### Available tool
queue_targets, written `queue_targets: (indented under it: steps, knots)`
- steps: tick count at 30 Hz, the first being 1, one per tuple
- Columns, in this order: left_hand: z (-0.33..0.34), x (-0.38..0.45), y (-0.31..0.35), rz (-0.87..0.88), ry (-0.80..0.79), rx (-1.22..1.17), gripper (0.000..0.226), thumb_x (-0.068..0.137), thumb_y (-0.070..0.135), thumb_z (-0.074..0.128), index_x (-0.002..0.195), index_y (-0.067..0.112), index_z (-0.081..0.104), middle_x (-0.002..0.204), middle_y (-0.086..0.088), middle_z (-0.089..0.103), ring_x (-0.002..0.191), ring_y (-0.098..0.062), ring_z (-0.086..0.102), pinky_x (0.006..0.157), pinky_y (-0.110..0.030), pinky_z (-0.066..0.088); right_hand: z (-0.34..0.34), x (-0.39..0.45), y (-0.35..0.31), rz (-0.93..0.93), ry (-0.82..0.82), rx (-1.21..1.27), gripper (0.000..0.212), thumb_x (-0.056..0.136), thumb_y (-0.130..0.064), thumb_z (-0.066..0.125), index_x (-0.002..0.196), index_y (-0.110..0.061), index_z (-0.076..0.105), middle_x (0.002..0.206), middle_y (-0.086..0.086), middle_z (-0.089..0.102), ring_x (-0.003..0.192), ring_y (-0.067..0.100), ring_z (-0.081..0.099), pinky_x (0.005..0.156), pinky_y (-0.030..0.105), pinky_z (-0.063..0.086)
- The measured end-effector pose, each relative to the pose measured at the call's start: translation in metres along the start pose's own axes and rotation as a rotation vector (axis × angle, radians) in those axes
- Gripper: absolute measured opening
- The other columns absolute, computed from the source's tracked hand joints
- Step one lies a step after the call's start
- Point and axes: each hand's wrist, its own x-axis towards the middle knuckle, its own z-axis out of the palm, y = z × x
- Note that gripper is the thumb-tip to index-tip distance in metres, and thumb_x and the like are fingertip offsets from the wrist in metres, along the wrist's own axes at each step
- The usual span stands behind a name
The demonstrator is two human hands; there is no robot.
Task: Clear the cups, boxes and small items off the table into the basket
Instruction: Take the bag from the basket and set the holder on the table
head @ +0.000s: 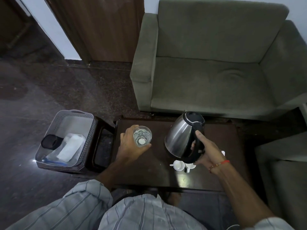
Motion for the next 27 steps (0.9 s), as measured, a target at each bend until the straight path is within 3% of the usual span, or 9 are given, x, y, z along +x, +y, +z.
queue_targets:
  steps: [7,12,14,17,20,22,27]
  knots:
    - [0.003,0.031,-0.039,-0.043,-0.067,0.071,0.086,0.062,0.056,0.083,0.137,0.037,0.046,0.132,0.017,0.051,0.122,-0.017,0.051,0.093,-0.035,0.038,0.034,0.040,0.014,0.042,-0.019,-0.062,0.024,0.089,-0.036,0.072,0.079,-0.016,0.064,0.074,0.004,0.063,0.076,0.022,0.067,0.059,0.035,0.051]
    - [0.013,0.053,-0.072,-0.100,-0.146,0.085,0.096,0.065,0.050,0.086,0.146,0.032,0.038,0.142,0.008,0.050,0.130,-0.023,0.047,0.096,-0.035,0.037,0.055,0.070,0.044,0.067,-0.077,-0.162,0.011,0.092,-0.022,0.071,0.092,-0.012,0.065,0.080,0.005,0.062,0.079,0.023,0.059,0.066,0.044,0.049]
    - [0.017,0.062,-0.084,-0.100,-0.172,0.096,0.100,0.068,0.046,0.087,0.149,0.030,0.032,0.146,0.006,0.047,0.133,-0.025,0.044,0.098,-0.035,0.035,0.062,0.082,0.058,0.069,-0.079,-0.195,0.014,0.091,-0.018,0.072,0.100,-0.009,0.066,0.083,0.004,0.064,0.082,0.024,0.060,0.071,0.049,0.057]
    - [0.024,0.078,-0.100,-0.117,-0.206,0.102,0.101,0.071,0.046,0.086,0.153,0.032,0.029,0.150,0.008,0.043,0.137,-0.025,0.040,0.097,-0.036,0.036,0.069,0.100,0.077,0.068,-0.057,-0.236,0.020,0.089,-0.017,0.074,0.108,-0.014,0.069,0.094,0.006,0.069,0.089,0.023,0.062,0.083,0.057,0.056]
    - [0.033,0.093,-0.115,-0.128,-0.223,0.110,0.102,0.072,0.043,0.086,0.156,0.031,0.029,0.153,0.007,0.040,0.139,-0.024,0.038,0.099,-0.034,0.036,0.074,0.114,0.092,0.057,-0.039,-0.196,0.019,0.088,-0.018,0.074,0.107,-0.015,0.070,0.096,0.008,0.068,0.087,0.023,0.056,0.072,0.050,0.049]
    - [0.040,0.103,-0.128,-0.135,-0.233,0.113,0.100,0.071,0.039,0.088,0.154,0.027,0.033,0.152,0.004,0.040,0.137,-0.025,0.041,0.102,-0.033,0.035,0.078,0.124,0.103,0.046,-0.021,-0.161,0.014,0.089,-0.019,0.074,0.102,-0.016,0.071,0.095,0.007,0.067,0.088,0.023,0.055,0.075,0.044,0.040]
    - [0.060,0.126,-0.156,-0.146,-0.249,0.145,0.077,0.070,0.032,0.084,0.137,0.022,0.047,0.138,0.003,0.050,0.127,-0.023,0.052,0.107,-0.038,0.043,0.093,0.147,0.130,0.037,0.004,-0.071,0.011,0.091,-0.012,0.070,0.097,-0.021,0.072,0.100,0.004,0.071,0.098,0.020,0.062,0.084,0.041,0.048]
